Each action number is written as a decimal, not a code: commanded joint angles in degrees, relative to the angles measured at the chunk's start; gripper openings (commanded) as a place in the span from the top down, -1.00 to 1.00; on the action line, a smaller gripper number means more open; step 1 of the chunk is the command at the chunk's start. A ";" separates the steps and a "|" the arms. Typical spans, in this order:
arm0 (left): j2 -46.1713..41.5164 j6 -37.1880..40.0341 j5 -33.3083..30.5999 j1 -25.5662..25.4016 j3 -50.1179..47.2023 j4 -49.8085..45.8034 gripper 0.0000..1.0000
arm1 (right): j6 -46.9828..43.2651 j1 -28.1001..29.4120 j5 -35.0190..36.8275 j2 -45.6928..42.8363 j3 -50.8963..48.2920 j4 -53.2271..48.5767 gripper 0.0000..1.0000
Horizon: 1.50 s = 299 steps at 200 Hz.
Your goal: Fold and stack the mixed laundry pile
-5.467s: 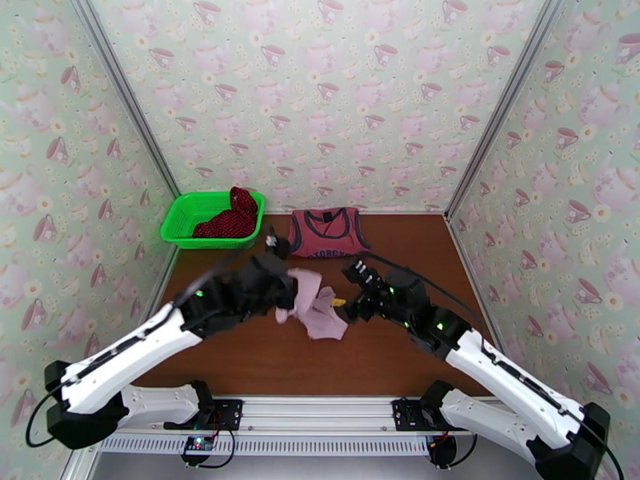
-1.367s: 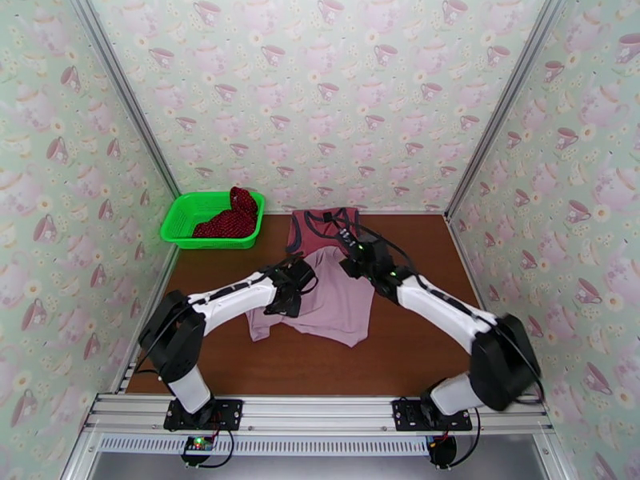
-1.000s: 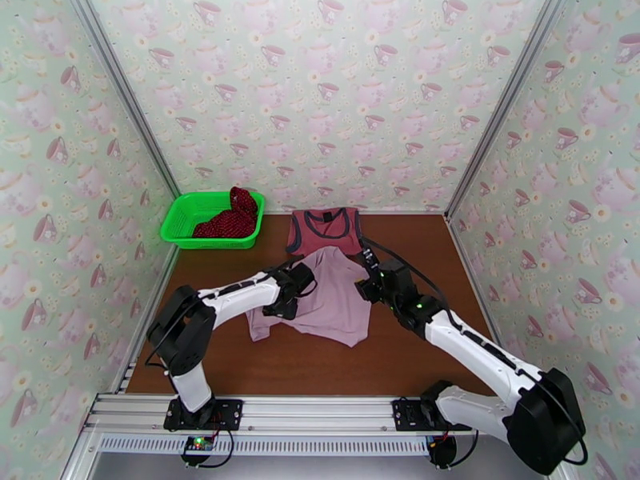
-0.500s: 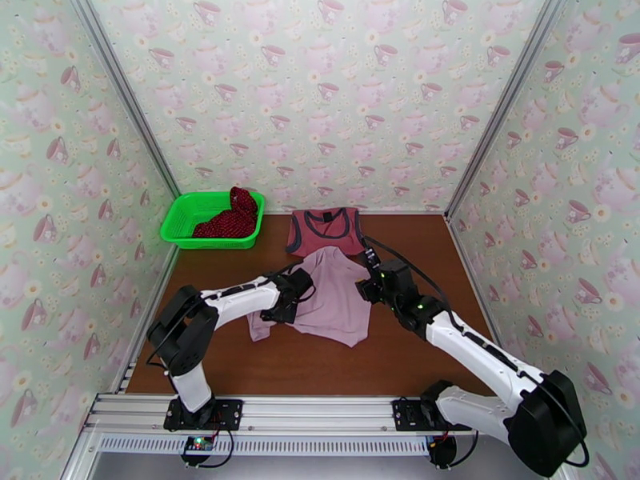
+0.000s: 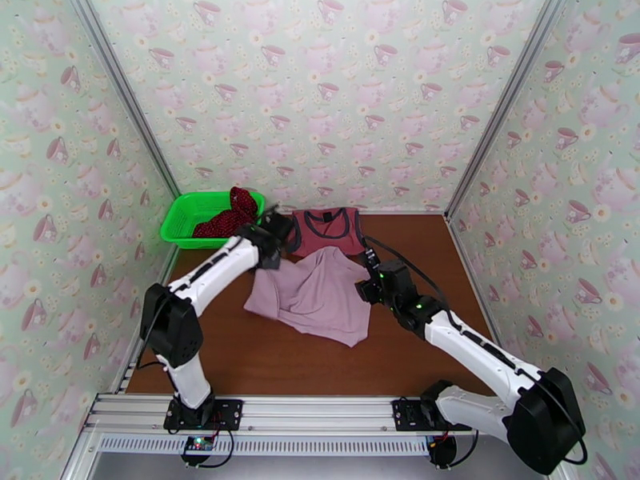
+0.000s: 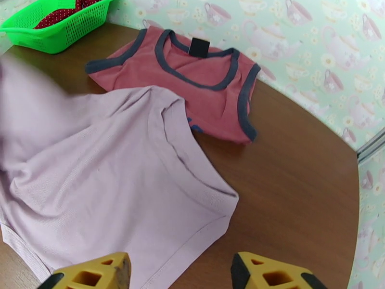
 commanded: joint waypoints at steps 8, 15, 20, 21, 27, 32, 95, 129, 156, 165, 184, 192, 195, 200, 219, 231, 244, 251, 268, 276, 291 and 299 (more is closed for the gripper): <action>8.36 5.79 -10.14 3.24 5.16 -2.04 -0.45 | 1.85 0.04 -1.54 -0.05 -0.75 -1.39 -0.24; 9.10 5.49 -10.26 2.94 6.17 -2.79 -0.66 | 1.78 0.09 -1.48 -0.31 -0.92 -1.80 -0.26; 9.16 5.25 -10.32 2.43 6.34 -2.88 -0.76 | 1.79 0.06 -1.25 -0.58 -1.00 -2.10 -0.27; 9.12 5.23 -10.29 2.31 6.30 -2.81 -0.77 | 1.78 0.07 -1.21 -0.64 -1.01 -2.16 -0.28; 8.58 5.03 -10.28 1.54 5.68 -2.26 -0.87 | 1.69 0.09 -1.07 -0.93 -1.17 -2.42 -0.29; 7.97 4.87 -10.20 0.90 4.93 -1.72 -0.94 | 1.69 0.05 -0.90 -1.25 -1.34 -2.54 -0.29; -5.32 -4.17 6.56 -4.23 -10.48 -3.72 -0.52 | 3.59 0.13 -4.69 -3.50 -2.88 -3.87 -0.28; -4.87 -6.49 9.09 -4.14 -19.04 3.29 -0.27 | 4.70 0.34 -6.07 -2.55 -3.18 -2.93 -0.28; -0.93 -4.08 11.48 -4.05 -20.28 8.48 -0.37 | 4.99 0.81 -5.98 -2.43 -2.57 -3.78 -0.27; 0.34 -3.57 12.47 -3.97 -20.37 9.49 -0.37 | 5.11 0.92 -5.77 -2.90 -2.80 -3.75 -0.27; 2.50 -2.80 12.85 -3.86 -20.55 11.36 -0.37 | 5.20 0.91 -5.65 -3.76 -3.29 -3.64 -0.27; 3.25 -2.51 11.98 -3.66 -20.55 12.05 -0.35 | 5.27 0.96 -5.69 -3.89 -3.38 -3.66 -0.27; 3.51 -2.38 11.58 -3.51 -20.50 12.29 -0.34 | 5.29 0.94 -5.72 -3.87 -3.45 -3.69 -0.27; 4.02 -2.21 10.76 -3.30 -20.42 12.68 -0.32 | 5.34 0.94 -5.68 -3.88 -3.47 -3.84 -0.27; 5.32 -1.43 9.24 -1.83 -20.02 14.30 -0.24 | 5.63 1.11 -5.99 -3.79 -3.63 -4.24 -0.27; 5.86 -1.21 9.20 -0.68 -20.00 15.22 -0.15 | 5.90 1.27 -6.05 -3.74 -3.91 -4.37 -0.27; 6.23 -0.88 9.28 0.55 -20.02 15.83 0.12 | 6.18 1.49 -6.16 -3.83 -4.25 -4.50 -0.27; 6.11 -0.77 9.40 1.22 -20.10 16.10 0.43 | 6.35 1.69 -6.23 -3.86 -4.43 -4.55 -0.26; 4.85 -1.15 9.39 2.56 -20.73 16.06 1.00 | 5.96 2.65 -7.23 -4.02 -4.62 -5.03 -0.25; 3.30 -1.49 9.42 2.93 -21.50 16.23 1.00 | 4.74 3.99 -7.87 -3.75 -4.62 -5.56 -0.25; -1.07 -2.88 9.42 3.52 -23.25 16.07 1.00 | 2.13 7.38 -8.26 -2.72 -3.97 -6.88 -0.28; -3.78 -3.88 9.63 4.04 -24.06 15.36 1.00 | 0.80 9.74 -8.29 -1.57 -3.45 -8.05 -0.30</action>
